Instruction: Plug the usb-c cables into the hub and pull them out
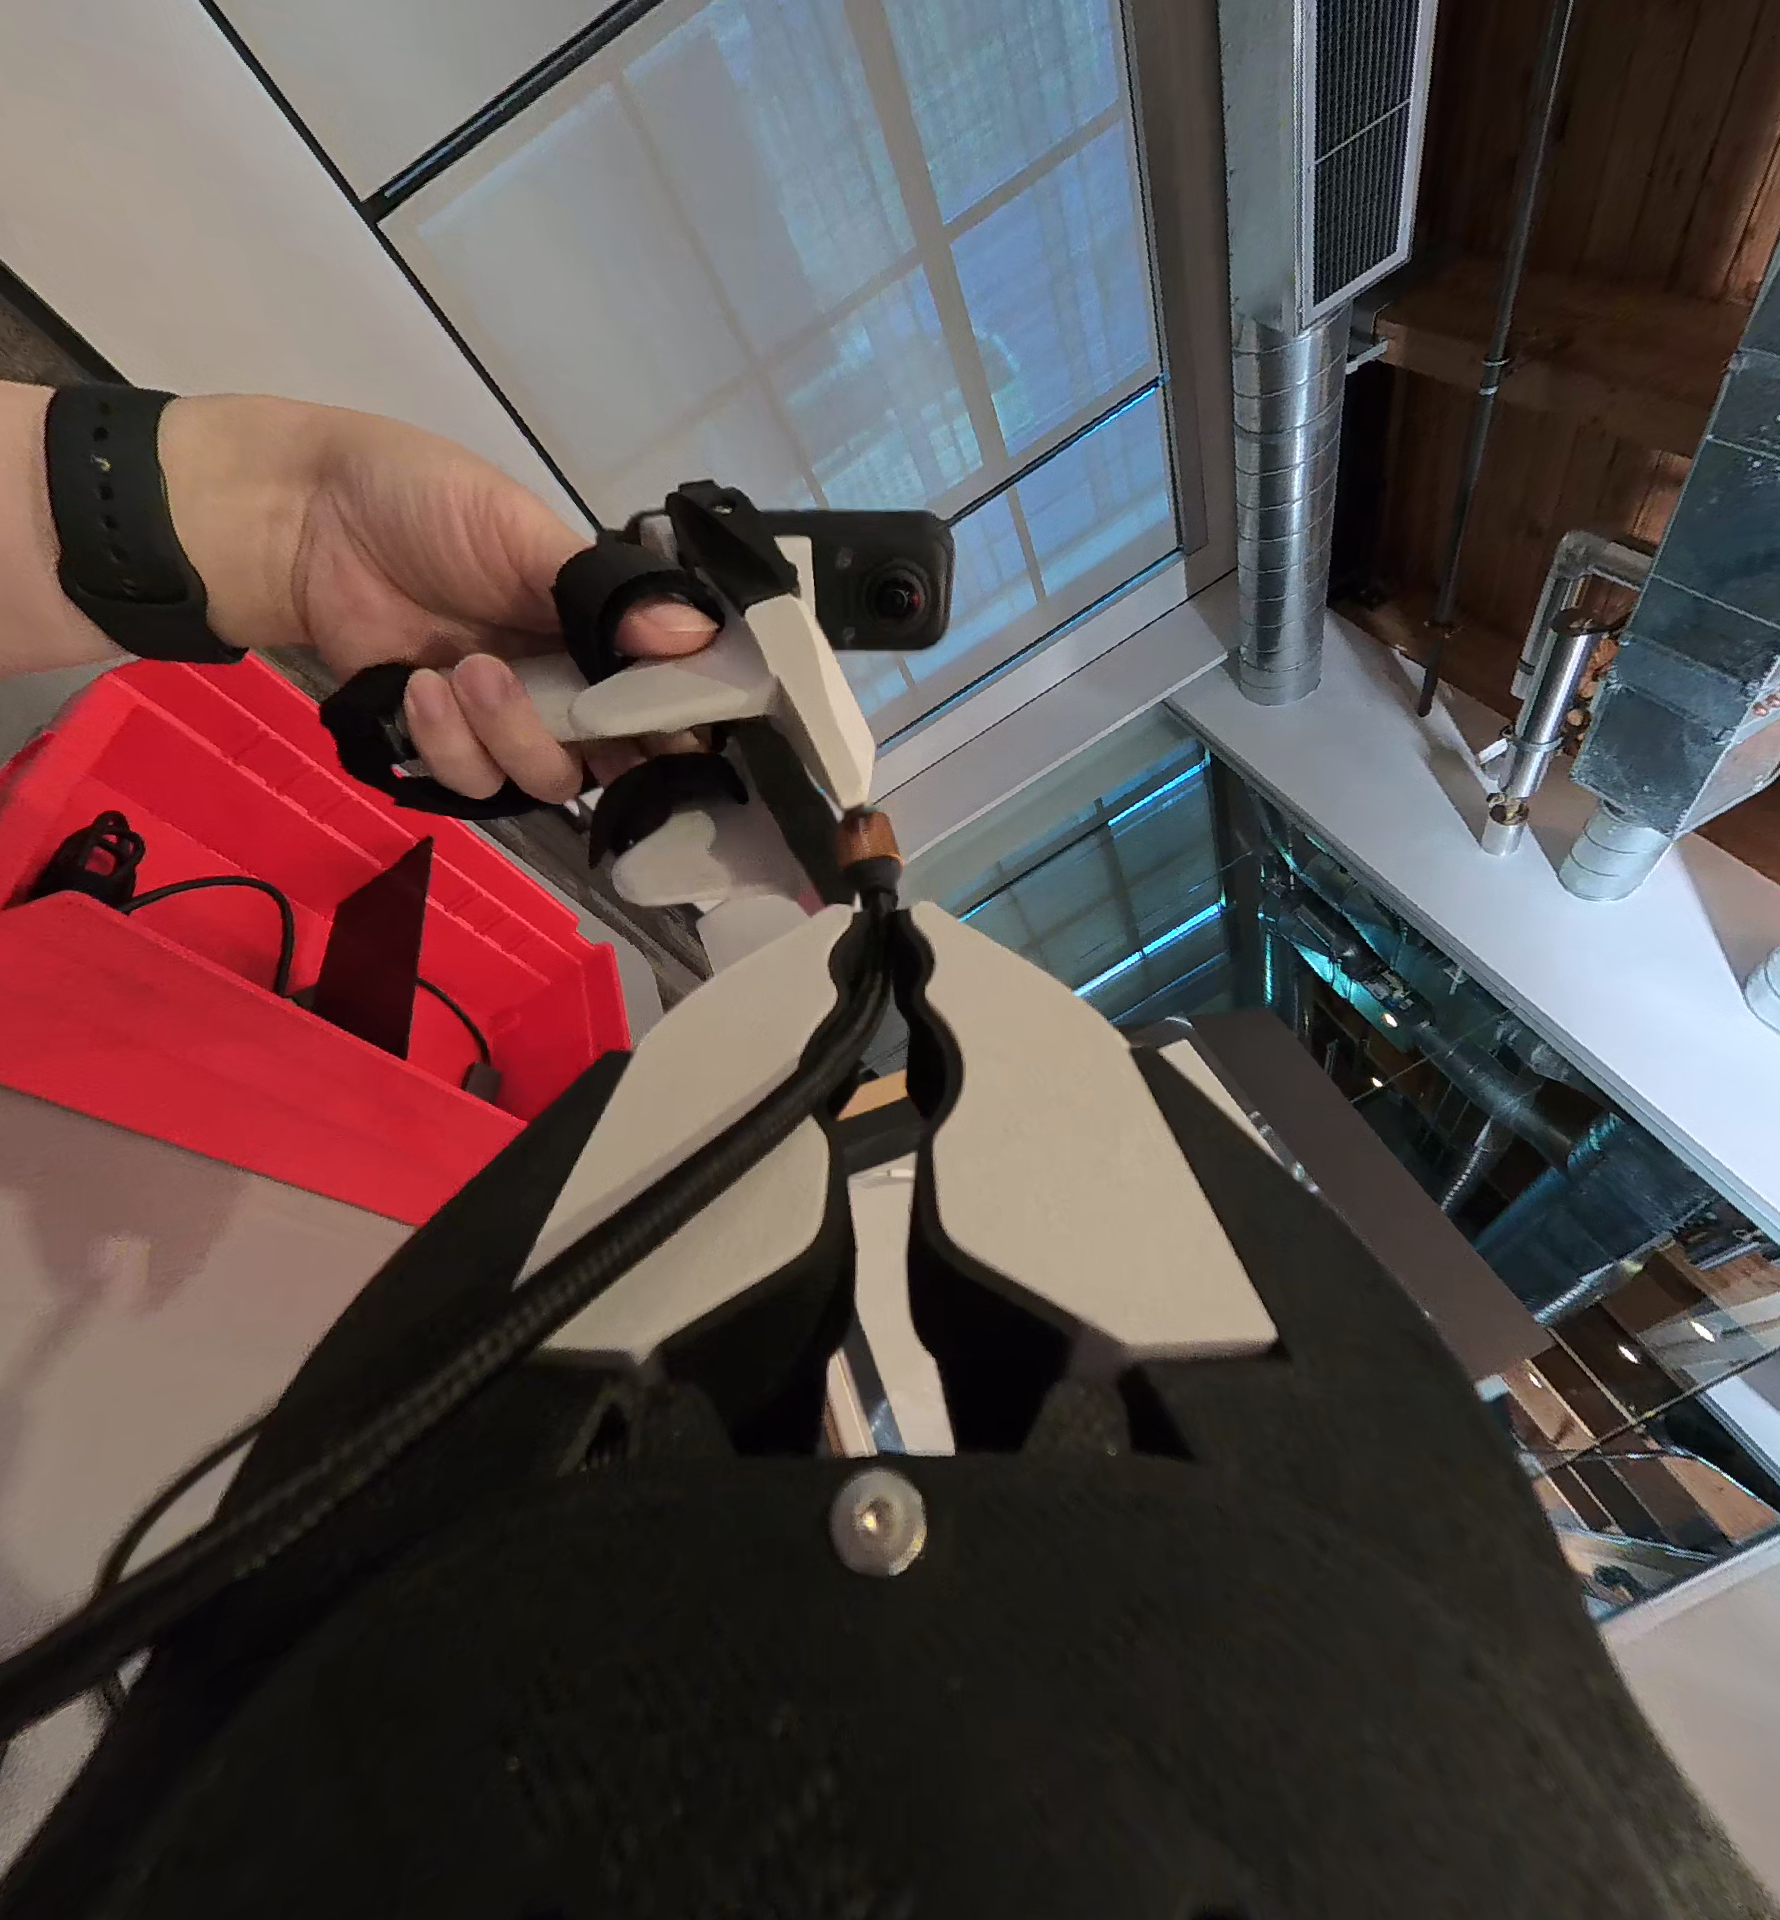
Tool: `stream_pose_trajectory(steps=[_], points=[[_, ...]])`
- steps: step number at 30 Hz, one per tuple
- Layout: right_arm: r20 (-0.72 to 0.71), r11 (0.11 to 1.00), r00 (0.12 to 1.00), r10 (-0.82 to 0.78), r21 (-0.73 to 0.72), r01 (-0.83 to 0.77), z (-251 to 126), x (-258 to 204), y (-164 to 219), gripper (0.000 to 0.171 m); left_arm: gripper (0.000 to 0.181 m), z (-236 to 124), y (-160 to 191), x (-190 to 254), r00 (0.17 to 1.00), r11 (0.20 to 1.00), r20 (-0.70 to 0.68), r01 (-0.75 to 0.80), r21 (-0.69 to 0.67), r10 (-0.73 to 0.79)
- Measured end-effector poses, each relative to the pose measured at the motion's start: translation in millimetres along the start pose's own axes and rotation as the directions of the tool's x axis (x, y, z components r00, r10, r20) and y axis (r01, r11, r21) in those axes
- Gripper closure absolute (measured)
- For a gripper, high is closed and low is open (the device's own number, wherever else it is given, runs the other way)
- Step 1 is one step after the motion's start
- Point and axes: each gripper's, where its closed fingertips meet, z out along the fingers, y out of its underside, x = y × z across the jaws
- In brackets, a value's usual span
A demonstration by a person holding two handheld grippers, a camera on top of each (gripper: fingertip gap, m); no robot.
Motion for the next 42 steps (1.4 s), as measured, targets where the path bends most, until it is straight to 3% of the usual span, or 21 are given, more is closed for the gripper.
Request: stream_pose_trajectory(steps=[4, 7, 12, 16, 22, 27, 30, 34, 39, 42], points=[[-0.050, 0.998, 0.998, -0.043, -0.051, 0.040, -14.4, 17.1, 4.9, 0.167, 0.145, -12.0, -2.2, -14.9, 0.987, 0.998, 0.148, -0.067, -0.003, 0.066], [-0.098, 0.996, 0.993, -0.064, -0.067, 0.057, -33.4, 34.7, 1.1, 0.167, 0.141, -13.9, 8.2, -30.0, 0.945, 0.986, 0.284, -0.138, -0.097, 0.160], [-0.186, 0.990, 0.977, -0.109, -0.109, 0.090, -60.2, 59.4, -3.8, 0.167, 0.133, 5.2, 36.3, -39.2, 0.936, 0.962, 0.297, -0.112, -0.249, 0.186], [-0.250, 0.992, 0.963, -0.103, -0.096, 0.081, -81.1, 75.5, -13.1, 0.167, 0.136, 23.3, 71.7, -68.9, 0.909, 0.912, 0.361, -0.048, -0.408, 0.209], [-0.339, 0.995, 0.937, -0.087, -0.079, 0.064, -114.7, 97.2, -23.1, 0.167, 0.137, 53.2, 145.0, -156.2, 0.798, 0.790, 0.515, 0.081, -0.608, 0.314], [-0.379, 0.998, 0.924, -0.052, -0.058, 0.032, -133.6, 108.6, -20.1, 0.167, 0.137, 61.1, 198.0, -205.9, 0.763, 0.723, 0.543, 0.149, -0.675, 0.350], [-0.393, 0.999, 0.919, -0.032, -0.039, 0.018, -140.3, 112.3, -20.3, 0.166, 0.135, 58.1, 212.4, -219.1, 0.738, 0.682, 0.538, 0.147, -0.717, 0.406], [-0.399, 1.000, 0.917, -0.012, -0.012, 0.008, -145.3, 114.5, -22.8, 0.167, 0.127, 49.0, 237.5, -234.7, 0.697, 0.573, 0.526, 0.199, -0.795, 0.488], [-0.402, 1.000, 0.916, -0.004, -0.004, 0.002, -147.7, 115.3, -22.8, 0.167, 0.126, 55.6, 238.7, -236.2, 0.723, 0.615, 0.556, 0.231, -0.754, 0.410], [-0.399, 1.000, 0.917, -0.004, -0.004, 0.002, -146.3, 114.9, -22.3, 0.167, 0.141, 54.6, 237.6, -239.4, 0.717, 0.614, 0.533, 0.186, -0.767, 0.449]])
